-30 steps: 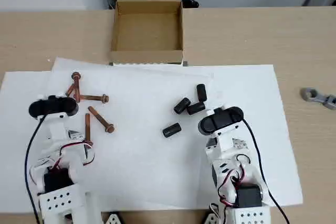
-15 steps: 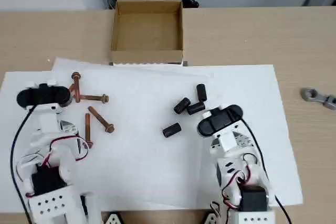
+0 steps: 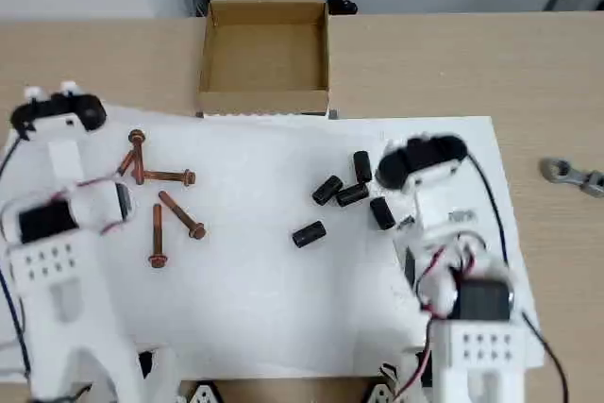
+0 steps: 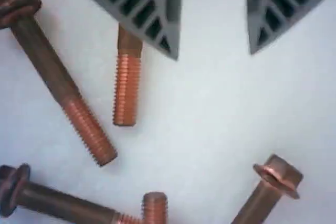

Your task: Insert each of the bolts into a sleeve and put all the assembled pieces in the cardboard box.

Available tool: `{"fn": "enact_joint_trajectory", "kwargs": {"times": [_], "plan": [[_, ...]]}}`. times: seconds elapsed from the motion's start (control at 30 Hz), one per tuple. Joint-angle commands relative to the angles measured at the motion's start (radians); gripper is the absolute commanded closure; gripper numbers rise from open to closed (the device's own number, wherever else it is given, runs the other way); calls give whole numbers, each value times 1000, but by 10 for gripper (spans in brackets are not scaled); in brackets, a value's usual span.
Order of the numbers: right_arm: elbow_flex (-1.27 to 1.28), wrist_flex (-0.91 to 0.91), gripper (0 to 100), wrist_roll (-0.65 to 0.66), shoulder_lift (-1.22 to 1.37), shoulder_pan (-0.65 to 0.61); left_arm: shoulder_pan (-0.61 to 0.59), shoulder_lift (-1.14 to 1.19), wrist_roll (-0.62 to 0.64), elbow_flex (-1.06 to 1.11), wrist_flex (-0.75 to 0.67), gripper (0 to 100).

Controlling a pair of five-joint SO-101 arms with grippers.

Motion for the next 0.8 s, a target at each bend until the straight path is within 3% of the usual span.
{"fn": "enact_joint_trajectory", "kwargs": {"times": [0.0, 0.13, 0.27, 0.5, 0.77], "plan": [[-245, 99, 912, -18, 213, 1, -2, 133, 8, -228, 117, 916], [-448, 237, 910, -46, 420, 1, -2, 334, 8, -464, 288, 916], [-612, 318, 844, -107, 607, 1, -2, 578, 40, -722, 460, 916], [-853, 407, 827, -157, 825, -68, 61, 786, 44, -898, 463, 916], [-937, 383, 827, -244, 981, -165, 124, 1017, 74, -1119, 462, 916]]}}
